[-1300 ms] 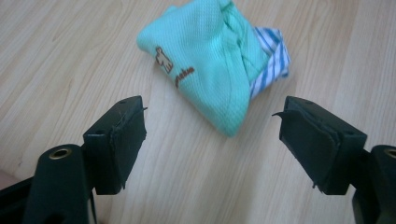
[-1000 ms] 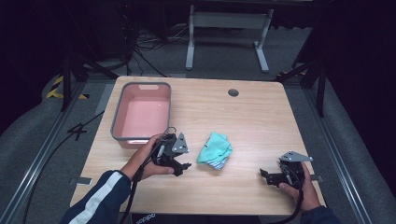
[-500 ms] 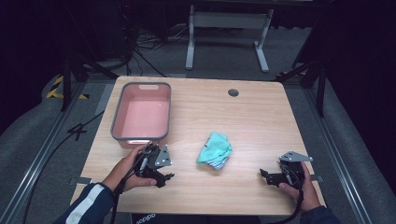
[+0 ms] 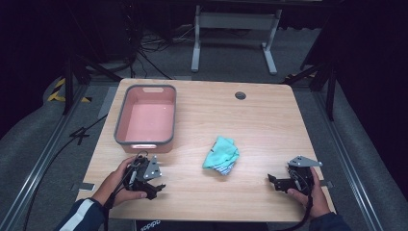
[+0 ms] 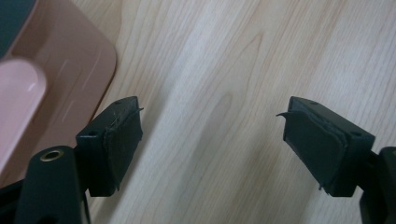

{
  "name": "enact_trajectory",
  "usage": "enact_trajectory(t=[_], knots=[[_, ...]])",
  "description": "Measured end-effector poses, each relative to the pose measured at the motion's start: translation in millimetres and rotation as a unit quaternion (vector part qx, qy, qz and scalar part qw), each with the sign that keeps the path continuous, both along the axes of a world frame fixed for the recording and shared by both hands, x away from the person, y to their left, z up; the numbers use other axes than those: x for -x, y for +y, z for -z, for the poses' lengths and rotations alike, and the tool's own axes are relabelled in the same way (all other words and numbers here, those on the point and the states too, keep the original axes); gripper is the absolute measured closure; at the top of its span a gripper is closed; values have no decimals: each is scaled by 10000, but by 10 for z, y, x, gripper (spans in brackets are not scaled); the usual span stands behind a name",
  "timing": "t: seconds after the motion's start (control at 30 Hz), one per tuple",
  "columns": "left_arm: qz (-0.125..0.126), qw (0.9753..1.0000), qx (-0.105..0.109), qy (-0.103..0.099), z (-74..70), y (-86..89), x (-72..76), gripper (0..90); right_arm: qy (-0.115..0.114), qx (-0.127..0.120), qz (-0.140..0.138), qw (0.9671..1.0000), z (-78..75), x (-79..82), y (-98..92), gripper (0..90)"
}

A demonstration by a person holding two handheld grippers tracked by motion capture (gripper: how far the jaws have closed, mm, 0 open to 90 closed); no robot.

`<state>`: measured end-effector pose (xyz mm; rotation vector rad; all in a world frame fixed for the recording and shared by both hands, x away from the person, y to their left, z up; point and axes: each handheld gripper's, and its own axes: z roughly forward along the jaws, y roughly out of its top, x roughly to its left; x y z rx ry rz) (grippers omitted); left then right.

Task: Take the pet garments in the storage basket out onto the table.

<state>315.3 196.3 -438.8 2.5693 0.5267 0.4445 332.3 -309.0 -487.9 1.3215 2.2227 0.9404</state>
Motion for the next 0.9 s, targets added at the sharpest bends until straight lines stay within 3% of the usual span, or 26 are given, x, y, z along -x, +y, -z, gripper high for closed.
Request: enact_trajectory(t=[0.43, 0.63, 0.9], knots=[[-290, 9992, 253, 54, 153, 362, 32, 180, 1, 0, 1, 10000, 0, 0, 0, 25], [-491, 9971, 583, 86, 230, 583, 56, 178, 0, 0, 0, 10000, 0, 0, 0, 25], [-661, 9954, 682, 145, 294, 797, 52, 175, 1, -1, -2, 10000, 0, -1, 0, 25]])
